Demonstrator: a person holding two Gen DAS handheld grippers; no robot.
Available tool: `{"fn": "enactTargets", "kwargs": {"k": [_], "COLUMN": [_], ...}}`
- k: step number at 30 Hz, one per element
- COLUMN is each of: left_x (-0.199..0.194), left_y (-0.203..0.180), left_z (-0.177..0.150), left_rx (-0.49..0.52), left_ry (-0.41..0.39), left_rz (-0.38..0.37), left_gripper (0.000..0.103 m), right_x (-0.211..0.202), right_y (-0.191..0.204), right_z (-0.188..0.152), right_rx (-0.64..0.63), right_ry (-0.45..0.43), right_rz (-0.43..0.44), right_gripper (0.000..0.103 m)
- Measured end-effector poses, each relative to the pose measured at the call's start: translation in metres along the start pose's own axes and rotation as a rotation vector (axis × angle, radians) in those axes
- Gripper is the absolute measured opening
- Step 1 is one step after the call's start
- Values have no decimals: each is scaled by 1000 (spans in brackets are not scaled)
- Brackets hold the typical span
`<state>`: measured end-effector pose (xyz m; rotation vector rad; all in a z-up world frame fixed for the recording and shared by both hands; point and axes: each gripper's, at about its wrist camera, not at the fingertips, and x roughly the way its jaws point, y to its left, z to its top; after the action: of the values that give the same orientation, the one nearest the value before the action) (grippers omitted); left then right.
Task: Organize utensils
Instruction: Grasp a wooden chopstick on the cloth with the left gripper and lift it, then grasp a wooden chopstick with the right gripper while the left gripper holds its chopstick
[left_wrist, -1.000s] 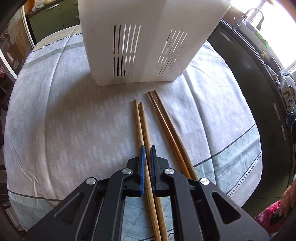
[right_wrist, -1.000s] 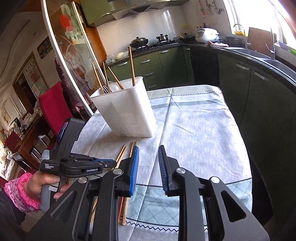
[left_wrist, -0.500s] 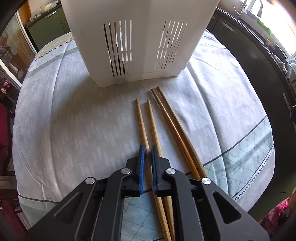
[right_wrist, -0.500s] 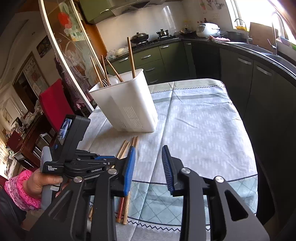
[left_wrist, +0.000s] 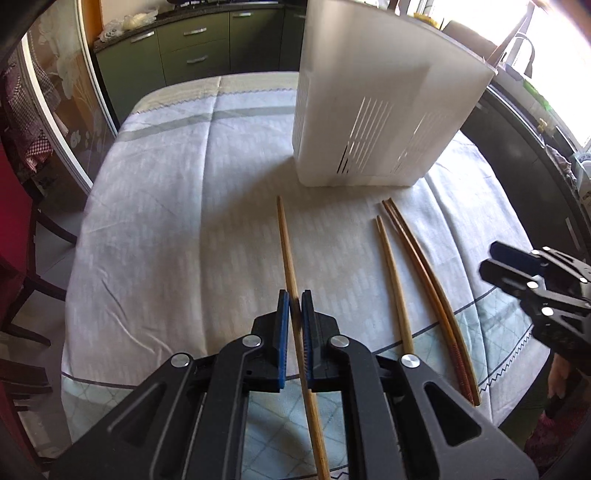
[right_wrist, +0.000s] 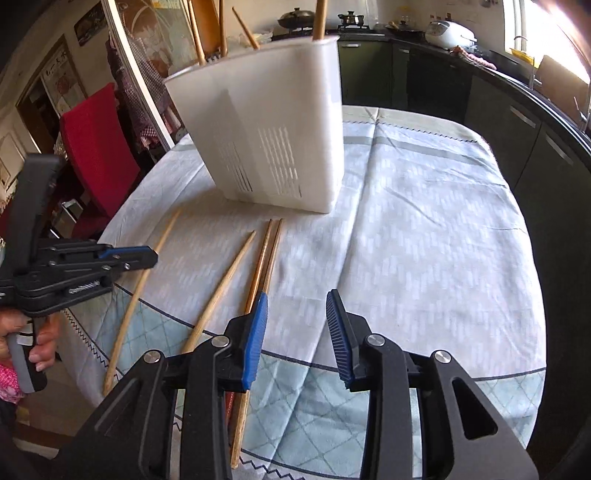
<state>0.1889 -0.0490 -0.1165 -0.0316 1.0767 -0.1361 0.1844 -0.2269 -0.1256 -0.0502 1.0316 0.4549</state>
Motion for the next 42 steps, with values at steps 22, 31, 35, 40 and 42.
{"fn": "enactTargets", "kwargs": {"k": [22, 31, 35, 40, 42], "left_x": [-87, -41, -18, 10, 17], "left_y": [22, 35, 31, 29, 27], "left_z": [-27, -16, -7, 8, 13], "left_rx": [26, -44, -58, -100, -106], "left_ry": [-349, -96, -14, 79, 99], "left_rz": [-7, -94, -96, -111, -108], "left_gripper": [6, 6, 9, 26, 34], "right_x": [74, 86, 85, 64, 53], "right_y": [36, 44, 43, 35, 31], "right_z": [39, 49, 46, 35, 31], "right_rx": [-64, -46, -41, -14, -6], "right_ry": [125, 149, 134, 89, 70], "right_rz": [-127, -116, -118, -73, -63], "right_gripper": [18, 8, 6, 6, 6]}}
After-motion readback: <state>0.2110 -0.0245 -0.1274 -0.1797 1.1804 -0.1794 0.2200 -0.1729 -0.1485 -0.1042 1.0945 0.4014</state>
